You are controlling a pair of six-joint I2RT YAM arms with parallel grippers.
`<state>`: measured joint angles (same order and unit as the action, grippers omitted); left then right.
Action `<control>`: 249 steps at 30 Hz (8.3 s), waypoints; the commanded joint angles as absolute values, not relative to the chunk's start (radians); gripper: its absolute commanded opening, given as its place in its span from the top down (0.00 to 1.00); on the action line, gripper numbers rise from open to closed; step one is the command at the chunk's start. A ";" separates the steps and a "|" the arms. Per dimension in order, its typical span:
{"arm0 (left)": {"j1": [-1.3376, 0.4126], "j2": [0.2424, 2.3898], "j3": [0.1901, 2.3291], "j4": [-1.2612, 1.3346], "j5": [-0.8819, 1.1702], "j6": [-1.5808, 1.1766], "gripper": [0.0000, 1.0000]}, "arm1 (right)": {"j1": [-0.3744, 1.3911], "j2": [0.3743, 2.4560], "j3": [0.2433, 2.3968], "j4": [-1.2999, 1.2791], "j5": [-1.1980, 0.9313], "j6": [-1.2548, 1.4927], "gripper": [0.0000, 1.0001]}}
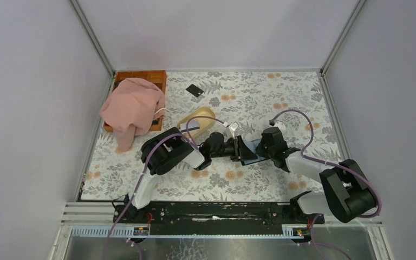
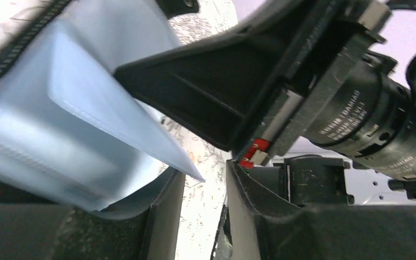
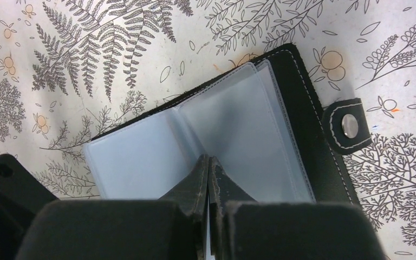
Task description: Take the credit cards out of the card holder
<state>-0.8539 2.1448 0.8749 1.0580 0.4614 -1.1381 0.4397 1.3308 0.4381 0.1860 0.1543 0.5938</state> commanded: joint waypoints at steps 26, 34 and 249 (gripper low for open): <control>-0.802 2.030 0.742 1.024 0.342 -0.993 0.59 | 0.448 1.340 0.421 0.128 0.074 0.586 1.00; -0.805 2.044 0.787 0.944 0.302 -0.958 0.55 | 0.448 1.368 0.434 0.110 0.027 0.589 1.00; -0.882 1.511 0.641 0.553 -0.307 -0.697 0.21 | 0.693 1.058 0.258 -0.015 0.179 0.817 1.00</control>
<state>-0.8654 1.5505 0.6132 0.6483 -0.1730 -0.7738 0.6975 1.0653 0.2958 0.0223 0.0948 0.7792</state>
